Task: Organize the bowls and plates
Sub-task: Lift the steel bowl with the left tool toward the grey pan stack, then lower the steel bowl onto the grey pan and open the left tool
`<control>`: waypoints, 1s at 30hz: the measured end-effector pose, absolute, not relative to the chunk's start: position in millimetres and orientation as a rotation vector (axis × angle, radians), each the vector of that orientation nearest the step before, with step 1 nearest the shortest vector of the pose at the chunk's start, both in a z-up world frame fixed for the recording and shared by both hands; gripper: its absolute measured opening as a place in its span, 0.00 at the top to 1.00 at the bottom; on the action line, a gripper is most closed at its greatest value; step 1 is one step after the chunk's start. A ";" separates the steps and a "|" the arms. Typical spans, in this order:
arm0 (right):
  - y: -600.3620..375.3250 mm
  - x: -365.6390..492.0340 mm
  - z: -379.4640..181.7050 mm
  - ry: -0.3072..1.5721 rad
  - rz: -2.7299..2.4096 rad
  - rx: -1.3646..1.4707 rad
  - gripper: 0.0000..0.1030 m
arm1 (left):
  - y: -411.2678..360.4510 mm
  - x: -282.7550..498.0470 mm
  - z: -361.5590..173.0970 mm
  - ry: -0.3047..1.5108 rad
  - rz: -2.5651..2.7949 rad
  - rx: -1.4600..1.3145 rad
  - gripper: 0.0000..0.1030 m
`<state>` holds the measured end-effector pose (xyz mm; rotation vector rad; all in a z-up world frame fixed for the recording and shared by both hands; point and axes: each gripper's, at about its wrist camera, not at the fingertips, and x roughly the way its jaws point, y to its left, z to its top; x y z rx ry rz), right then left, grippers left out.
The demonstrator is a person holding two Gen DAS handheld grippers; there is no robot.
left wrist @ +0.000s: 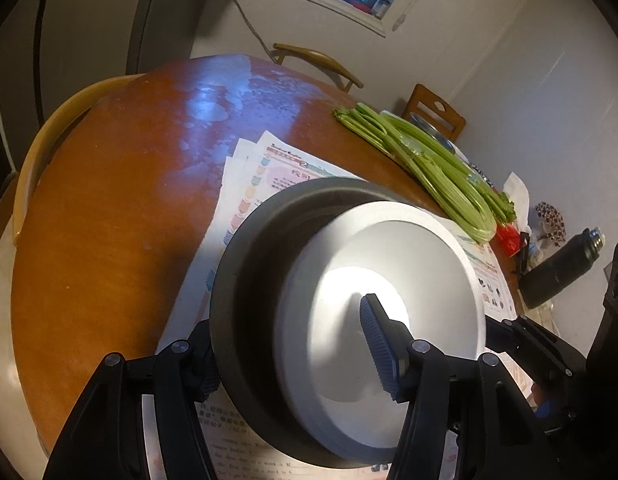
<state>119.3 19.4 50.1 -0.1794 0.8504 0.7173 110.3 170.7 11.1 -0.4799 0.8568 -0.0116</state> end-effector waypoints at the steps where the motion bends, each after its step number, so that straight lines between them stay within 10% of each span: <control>1: 20.6 120.8 50.0 0.851 0.718 -0.178 0.36 | 171.4 111.9 10.2 0.858 -0.013 -0.480 0.40; 30: 20.1 130.1 33.7 0.873 0.659 -0.174 0.38 | 172.4 117.7 0.3 0.854 -0.027 -0.467 0.38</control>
